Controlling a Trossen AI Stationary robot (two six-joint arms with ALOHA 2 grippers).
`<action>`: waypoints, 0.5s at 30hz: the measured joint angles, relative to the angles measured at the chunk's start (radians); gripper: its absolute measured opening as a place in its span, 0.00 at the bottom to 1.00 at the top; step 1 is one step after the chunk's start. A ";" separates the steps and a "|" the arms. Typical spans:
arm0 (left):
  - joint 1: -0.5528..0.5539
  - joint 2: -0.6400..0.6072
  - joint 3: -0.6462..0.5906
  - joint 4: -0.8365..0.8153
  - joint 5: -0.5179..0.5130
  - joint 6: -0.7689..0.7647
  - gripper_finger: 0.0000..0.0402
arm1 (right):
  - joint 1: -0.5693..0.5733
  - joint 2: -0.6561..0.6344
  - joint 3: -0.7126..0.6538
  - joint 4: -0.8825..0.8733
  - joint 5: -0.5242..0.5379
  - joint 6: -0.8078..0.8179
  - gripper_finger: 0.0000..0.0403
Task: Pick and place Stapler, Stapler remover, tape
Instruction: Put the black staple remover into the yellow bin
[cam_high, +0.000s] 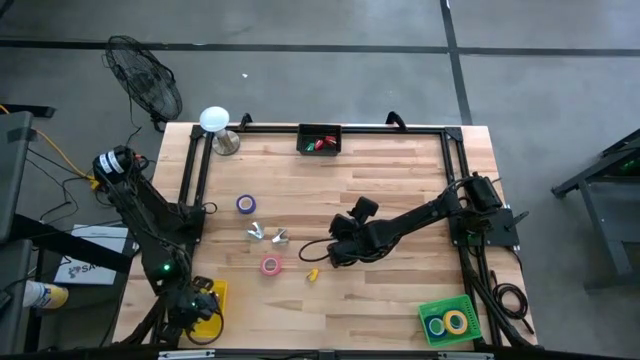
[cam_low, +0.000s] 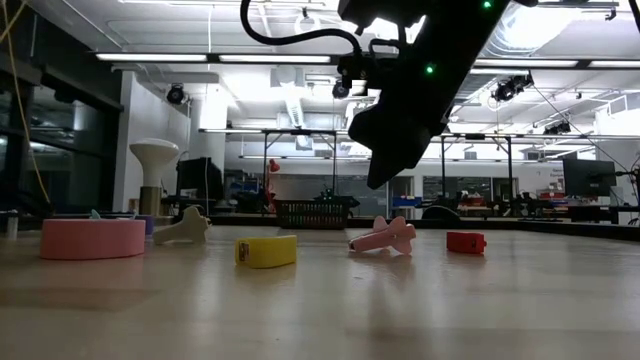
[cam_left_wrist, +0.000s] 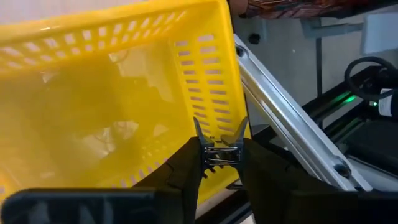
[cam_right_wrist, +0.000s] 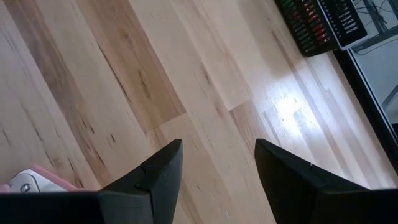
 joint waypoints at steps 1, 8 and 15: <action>0.000 0.000 0.000 0.003 0.000 -0.001 0.28 | 0.000 0.000 0.000 0.000 -0.004 0.000 0.48; 0.000 -0.003 0.002 0.040 0.024 -0.064 0.44 | 0.000 0.000 0.000 0.000 -0.021 -0.004 0.48; 0.000 -0.003 0.056 -0.090 0.002 -0.042 0.48 | 0.000 0.000 0.000 0.004 -0.021 -0.007 0.48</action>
